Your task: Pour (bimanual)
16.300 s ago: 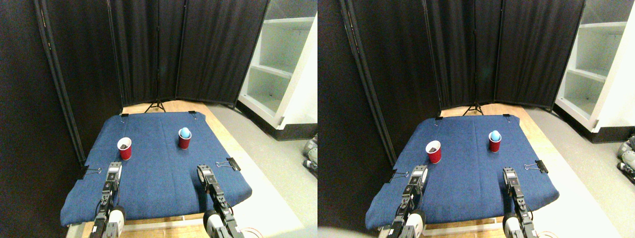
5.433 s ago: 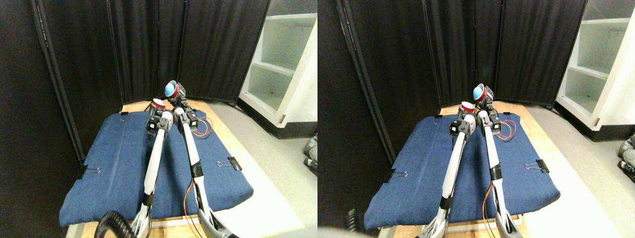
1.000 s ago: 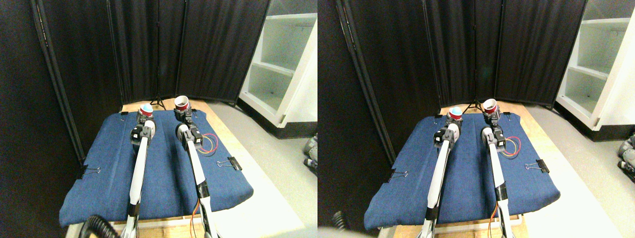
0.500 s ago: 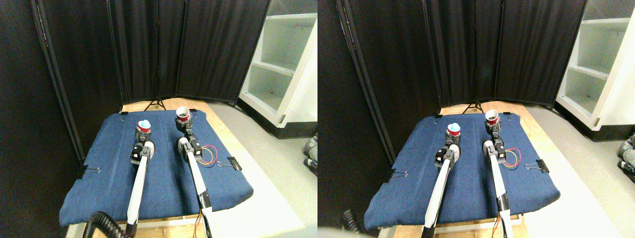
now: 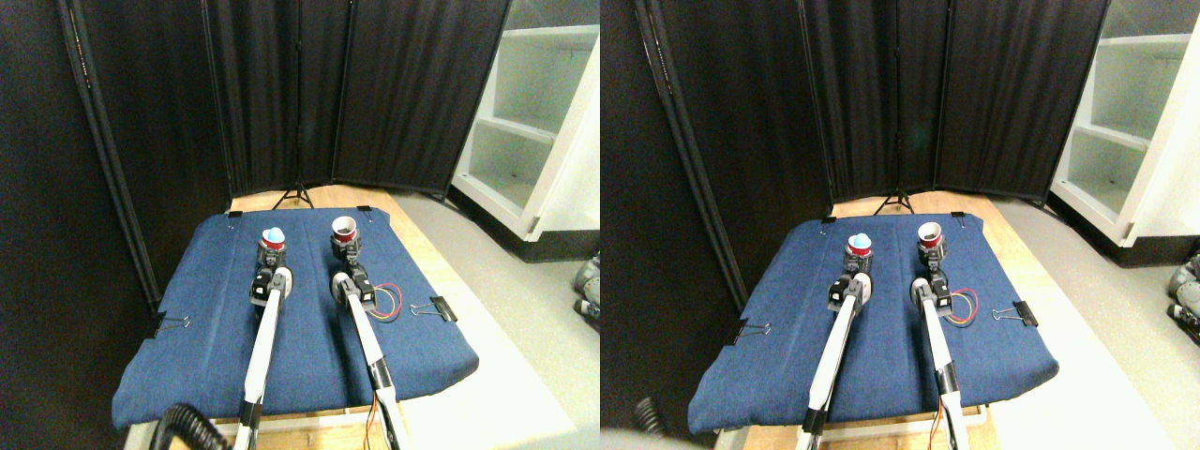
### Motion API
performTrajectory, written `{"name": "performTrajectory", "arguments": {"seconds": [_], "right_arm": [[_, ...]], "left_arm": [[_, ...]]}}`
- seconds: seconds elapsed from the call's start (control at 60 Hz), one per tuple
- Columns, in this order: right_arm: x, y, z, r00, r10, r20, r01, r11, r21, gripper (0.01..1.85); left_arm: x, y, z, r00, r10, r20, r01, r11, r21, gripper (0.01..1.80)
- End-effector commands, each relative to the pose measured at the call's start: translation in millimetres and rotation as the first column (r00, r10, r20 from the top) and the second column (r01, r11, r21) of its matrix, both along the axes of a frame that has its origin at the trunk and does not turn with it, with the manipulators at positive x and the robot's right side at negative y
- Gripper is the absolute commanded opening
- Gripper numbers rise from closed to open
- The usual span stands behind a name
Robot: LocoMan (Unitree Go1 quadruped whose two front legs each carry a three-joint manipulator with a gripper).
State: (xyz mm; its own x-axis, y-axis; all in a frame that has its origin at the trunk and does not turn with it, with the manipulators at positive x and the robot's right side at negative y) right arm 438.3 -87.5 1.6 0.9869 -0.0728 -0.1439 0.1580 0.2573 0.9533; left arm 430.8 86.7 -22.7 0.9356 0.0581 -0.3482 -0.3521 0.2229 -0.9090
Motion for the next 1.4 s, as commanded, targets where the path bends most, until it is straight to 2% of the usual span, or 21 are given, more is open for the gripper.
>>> {"name": "performTrajectory", "arguments": {"seconds": [0.017,0.117,0.15,0.283,0.417,0.583,0.617,0.75,0.767,0.933,1.083,1.217,1.25,1.4], "right_arm": [[5.8,1,1,0.999,-0.002,0.035,0.002,1.0,0.011,0.01],[7.6,1,-4,0.999,0.004,0.04,-0.005,1.0,0.007,0.01],[8.0,2,-6,0.999,0.001,0.038,-0.001,1.0,0.009,0.01],[7.4,4,-9,0.999,-0.017,0.028,0.017,1.0,0.001,0.01],[7.8,4,-14,1.0,-0.017,0.02,0.016,1.0,0.021,0.01],[8.0,3,-18,0.999,-0.024,0.021,0.023,1.0,0.01,0.01],[7.0,3,-18,0.999,-0.038,0.01,0.037,0.999,0.031,0.01],[4.7,3,-20,0.999,-0.048,0.002,0.048,0.998,0.038,0.01],[4.4,2,-20,0.999,-0.052,-0.011,0.053,0.996,0.074,0.01],[2.0,1,-23,0.999,-0.044,-0.003,0.044,0.999,0.027,0.01],[1.0,0,-25,0.999,-0.05,-0.022,0.051,0.995,0.084,0.01],[-0.9,0,-24,0.998,-0.057,-0.028,0.058,0.998,0.034,0.01],[-0.2,-1,-24,0.997,-0.07,-0.037,0.074,0.991,0.113,0.01],[0.4,-3,-25,0.997,-0.065,-0.034,0.068,0.993,0.1,0.01]], "left_arm": [[8.2,1.9,5.0,0.999,0.01,0.042,-0.009,1.0,-0.006,0.01],[11.5,3.6,2.1,0.999,0.019,0.046,-0.019,1.0,-0.002,0.01],[9.9,3.1,2.5,0.998,0.032,0.046,-0.033,0.999,0.009,0.01],[6.5,2.4,1.9,0.999,0.023,0.041,-0.024,1.0,0.004,0.01],[5.2,3.2,-4.7,0.998,0.049,0.037,-0.049,0.999,0.001,0.01],[0.7,2.4,-10.6,0.999,0.043,0.028,-0.043,0.999,0.001,0.01],[-0.4,2.2,-12.1,0.998,0.059,0.027,-0.059,0.998,0.004,0.01],[-2.7,3.4,-16.0,0.998,0.06,0.025,-0.06,0.998,0.01,0.01],[-2.8,4.0,-16.6,0.998,0.061,0.025,-0.062,0.998,0.009,0.01],[-7.1,4.7,-17.3,0.997,0.076,0.033,-0.077,0.997,0.032,0.01],[-9.4,5.6,-20.1,0.996,0.086,0.03,-0.087,0.995,0.049,0.01],[-10.9,5.7,-19.9,0.995,0.089,0.032,-0.091,0.994,0.057,0.01],[-11.9,5.5,-18.7,0.994,0.101,0.035,-0.103,0.993,0.064,0.01],[-13.9,5.9,-18.7,0.994,0.105,0.031,-0.107,0.992,0.065,0.01]]}}
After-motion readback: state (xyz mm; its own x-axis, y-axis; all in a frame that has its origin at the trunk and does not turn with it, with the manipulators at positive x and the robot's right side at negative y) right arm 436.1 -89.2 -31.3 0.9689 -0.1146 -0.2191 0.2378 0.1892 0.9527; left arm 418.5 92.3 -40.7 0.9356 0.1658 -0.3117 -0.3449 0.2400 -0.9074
